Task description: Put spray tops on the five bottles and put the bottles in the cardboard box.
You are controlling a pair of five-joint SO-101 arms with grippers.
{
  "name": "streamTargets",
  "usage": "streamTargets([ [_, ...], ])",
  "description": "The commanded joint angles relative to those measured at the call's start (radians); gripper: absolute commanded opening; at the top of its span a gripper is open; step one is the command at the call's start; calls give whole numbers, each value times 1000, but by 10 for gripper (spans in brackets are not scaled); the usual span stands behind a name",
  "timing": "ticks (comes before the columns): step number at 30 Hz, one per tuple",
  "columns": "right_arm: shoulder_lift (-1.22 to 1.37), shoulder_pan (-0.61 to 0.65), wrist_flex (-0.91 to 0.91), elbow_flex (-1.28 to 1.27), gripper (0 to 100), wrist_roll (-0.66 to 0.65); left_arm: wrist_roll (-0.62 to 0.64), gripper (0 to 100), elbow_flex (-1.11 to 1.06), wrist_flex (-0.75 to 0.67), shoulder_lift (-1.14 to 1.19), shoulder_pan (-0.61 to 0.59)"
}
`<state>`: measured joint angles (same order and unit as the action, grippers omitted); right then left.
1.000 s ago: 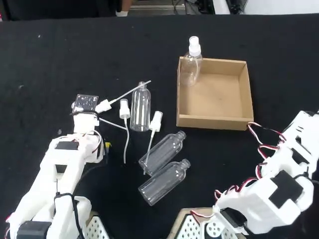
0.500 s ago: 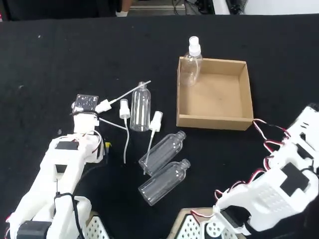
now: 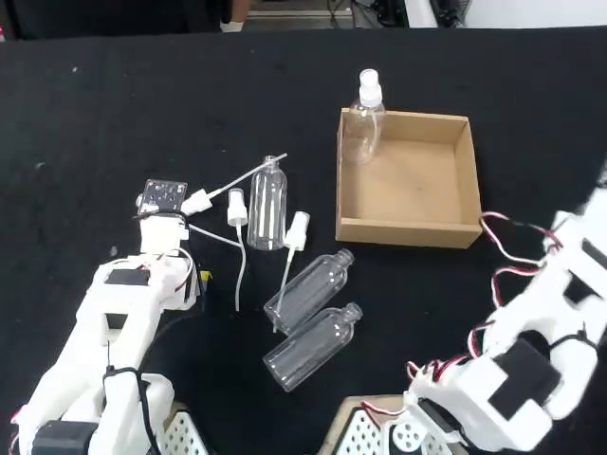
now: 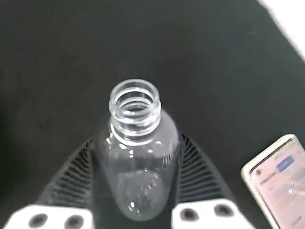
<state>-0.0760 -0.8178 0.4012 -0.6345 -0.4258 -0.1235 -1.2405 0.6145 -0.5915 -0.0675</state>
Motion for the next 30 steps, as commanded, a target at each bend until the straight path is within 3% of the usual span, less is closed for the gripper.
streamTargets([
  [1, -68, 35, 72, 68, 11, -72, -11, 220, 7, -6, -12, 12],
  [6, -68, 41, 207, 71, 11, -221, -11, 220, 7, -6, -12, 12],
  [23, -82, 35, 311, 73, 11, -269, -11, 220, 7, -6, -12, 12],
  [30, -232, 23, 486, 79, 11, -270, -11, 220, 7, -6, -12, 12],
])
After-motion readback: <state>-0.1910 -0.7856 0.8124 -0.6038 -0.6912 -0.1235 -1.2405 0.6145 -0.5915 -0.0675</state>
